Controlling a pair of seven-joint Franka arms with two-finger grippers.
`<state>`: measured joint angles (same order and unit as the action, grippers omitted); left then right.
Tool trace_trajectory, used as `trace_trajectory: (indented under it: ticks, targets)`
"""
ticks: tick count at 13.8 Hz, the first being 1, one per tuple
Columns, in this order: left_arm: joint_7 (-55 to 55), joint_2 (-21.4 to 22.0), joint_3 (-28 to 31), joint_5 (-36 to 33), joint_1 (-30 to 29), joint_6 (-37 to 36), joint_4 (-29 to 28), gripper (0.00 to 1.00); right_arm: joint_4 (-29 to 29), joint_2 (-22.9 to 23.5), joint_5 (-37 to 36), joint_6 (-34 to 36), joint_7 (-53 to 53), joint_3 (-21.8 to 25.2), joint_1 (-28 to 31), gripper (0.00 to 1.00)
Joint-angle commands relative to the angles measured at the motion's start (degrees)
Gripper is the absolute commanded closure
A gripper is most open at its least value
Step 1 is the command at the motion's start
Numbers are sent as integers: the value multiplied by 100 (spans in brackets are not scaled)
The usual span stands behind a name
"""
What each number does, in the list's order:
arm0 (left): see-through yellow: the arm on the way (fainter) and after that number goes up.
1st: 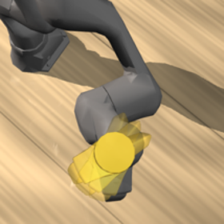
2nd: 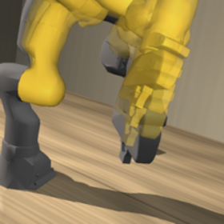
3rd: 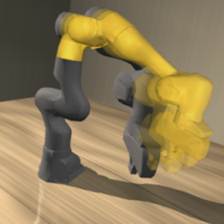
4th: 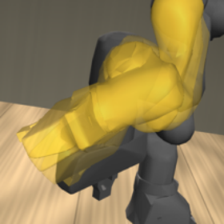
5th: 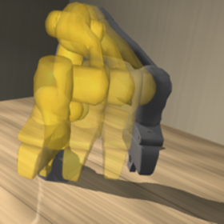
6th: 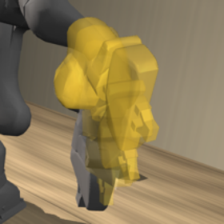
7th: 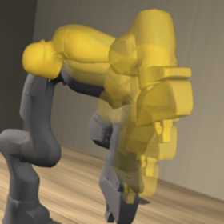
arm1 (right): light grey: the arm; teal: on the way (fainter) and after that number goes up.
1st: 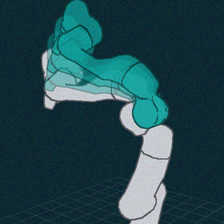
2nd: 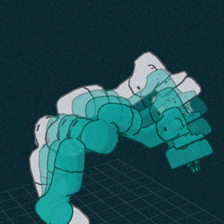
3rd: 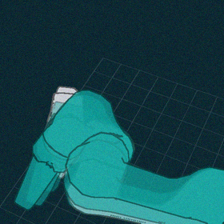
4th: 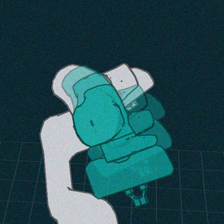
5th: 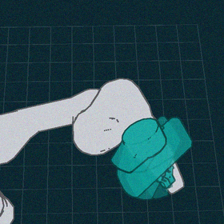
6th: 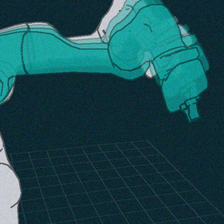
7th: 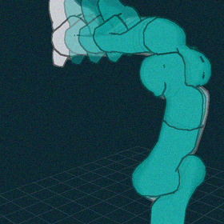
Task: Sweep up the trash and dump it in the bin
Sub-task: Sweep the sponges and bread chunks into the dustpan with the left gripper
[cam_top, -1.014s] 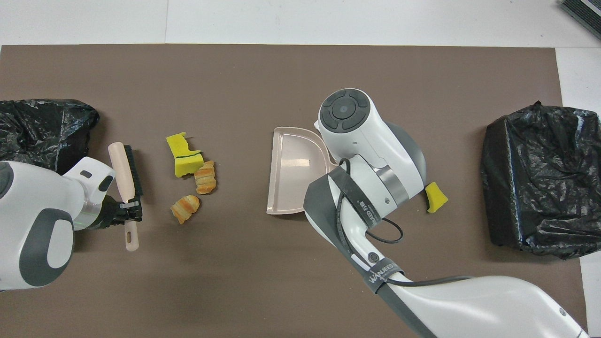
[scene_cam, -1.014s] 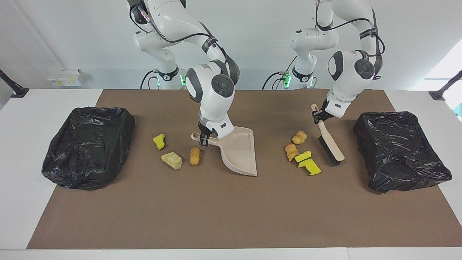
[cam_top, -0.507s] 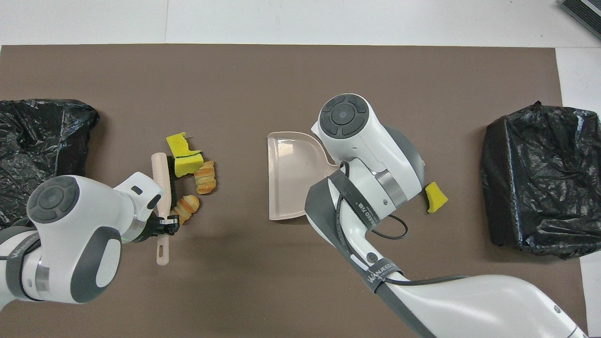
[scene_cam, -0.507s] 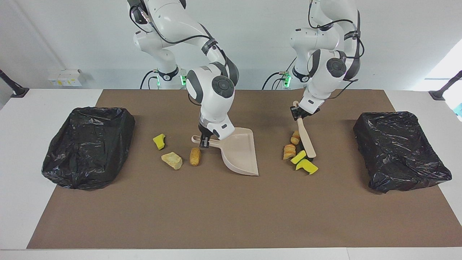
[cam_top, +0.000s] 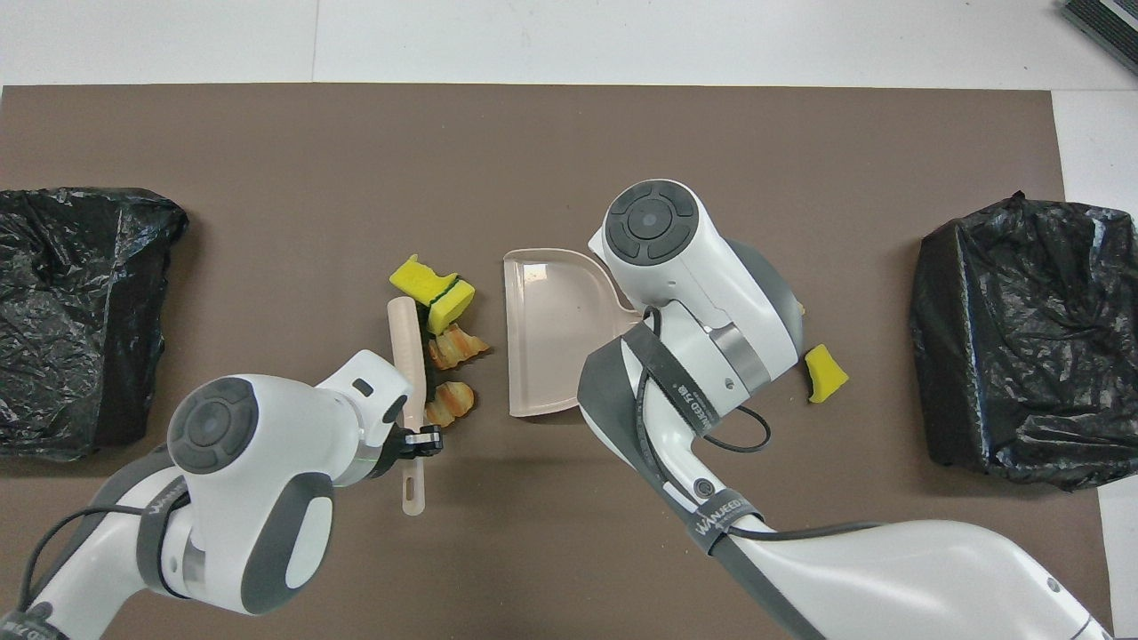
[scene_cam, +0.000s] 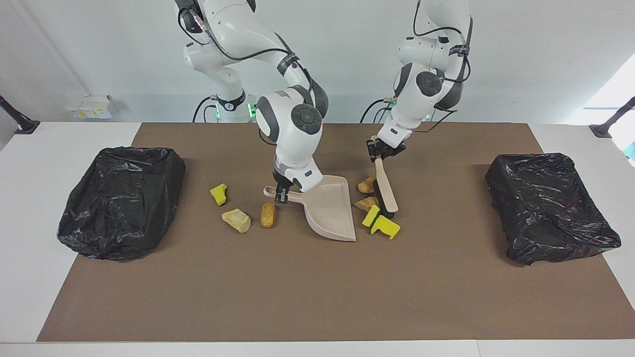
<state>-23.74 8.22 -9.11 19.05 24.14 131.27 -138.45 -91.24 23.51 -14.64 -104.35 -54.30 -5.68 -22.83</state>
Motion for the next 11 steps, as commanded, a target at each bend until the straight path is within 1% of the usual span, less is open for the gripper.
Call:
trace_trajectory:
  ticks: [1,3,5,6,7,9,10,11]
  targets:
    - [-140,-22,93,299,529,153,107,100,-174,-110,-4,-218,-98,-48,59,100]
    - [-149,-84,93,388,767,144,283,100,-174,-110,-4,-227,-98,-48,59,100]
    - [-236,-76,84,397,777,57,389,100,-174,-110,5,-227,-55,-48,59,100]
    - [-263,-6,110,397,698,-48,485,100,-174,-110,5,-227,-46,-48,59,100]
    - [-280,73,128,406,567,-345,634,100,-174,-110,5,-227,-37,-48,51,100]
    - [-446,118,128,389,84,-1126,942,100,-174,-110,5,-227,-10,-48,59,100]
    - [-778,144,128,328,-40,-1365,926,100,-174,-110,5,-227,-2,-48,59,100]
    - [-1312,240,120,310,-128,-1420,830,100,-174,-110,5,-227,-2,-48,59,100]
